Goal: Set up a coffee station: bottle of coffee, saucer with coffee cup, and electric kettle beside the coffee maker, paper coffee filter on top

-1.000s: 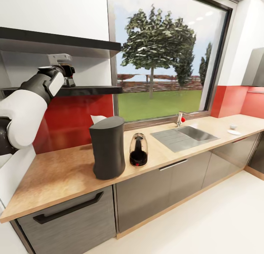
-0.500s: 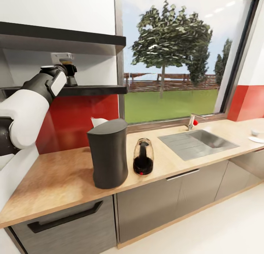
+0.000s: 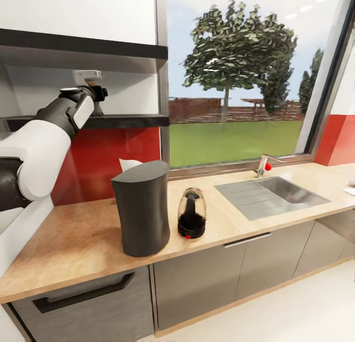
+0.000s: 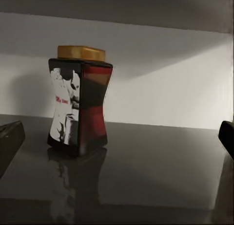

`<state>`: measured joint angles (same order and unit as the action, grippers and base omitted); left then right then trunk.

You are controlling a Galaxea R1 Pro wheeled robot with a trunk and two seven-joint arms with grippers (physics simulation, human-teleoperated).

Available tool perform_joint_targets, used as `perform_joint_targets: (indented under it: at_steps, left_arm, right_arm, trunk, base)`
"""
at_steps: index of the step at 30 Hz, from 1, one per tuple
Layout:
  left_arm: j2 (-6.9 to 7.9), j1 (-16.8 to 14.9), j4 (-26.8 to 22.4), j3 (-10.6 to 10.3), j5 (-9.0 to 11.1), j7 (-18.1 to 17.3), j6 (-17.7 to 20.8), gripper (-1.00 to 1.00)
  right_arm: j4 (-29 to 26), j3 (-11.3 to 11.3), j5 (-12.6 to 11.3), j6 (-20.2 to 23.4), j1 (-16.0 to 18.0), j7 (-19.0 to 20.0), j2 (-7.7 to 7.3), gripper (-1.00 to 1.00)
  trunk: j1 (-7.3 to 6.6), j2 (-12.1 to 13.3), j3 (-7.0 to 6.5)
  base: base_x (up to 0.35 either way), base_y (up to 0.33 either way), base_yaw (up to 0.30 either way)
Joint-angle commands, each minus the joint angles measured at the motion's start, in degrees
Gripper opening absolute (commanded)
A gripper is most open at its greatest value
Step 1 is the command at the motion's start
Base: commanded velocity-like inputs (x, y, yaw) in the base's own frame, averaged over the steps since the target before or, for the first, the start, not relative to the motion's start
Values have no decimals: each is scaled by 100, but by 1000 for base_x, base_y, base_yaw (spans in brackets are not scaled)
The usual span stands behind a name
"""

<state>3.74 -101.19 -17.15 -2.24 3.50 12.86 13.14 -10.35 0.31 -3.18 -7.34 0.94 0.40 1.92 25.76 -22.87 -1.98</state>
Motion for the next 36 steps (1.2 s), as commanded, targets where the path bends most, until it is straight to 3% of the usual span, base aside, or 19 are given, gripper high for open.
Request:
perform_joint_targets:
  at_steps: [1,12,23,36]
  left_arm:
    - [0,1,-12,-24,37,23,31,100]
    - [12,2,-22,-23,33,24,27,100]
    - [28,2,-22,-22,28,46,31,100]
    - [56,11,-25,-22,27,68,24,100]
  right_arm:
    - [7,4,-33,-25,0,4,1,100]
    - [15,13,-33,-22,2,4,-8,100]
    - [15,7,-40,-22,2,4,-8,100]
    - [16,4,-42,-22,2,4,-8,100]
  trunk:
    - [2,-5,3]
    - [2,-5,3]
    - [2,-5,25]
    - [2,-5,55]
  base:
    - [12,-262,0]
    - [78,-90,0]
    - [244,-1,58]
    - [12,0,52]
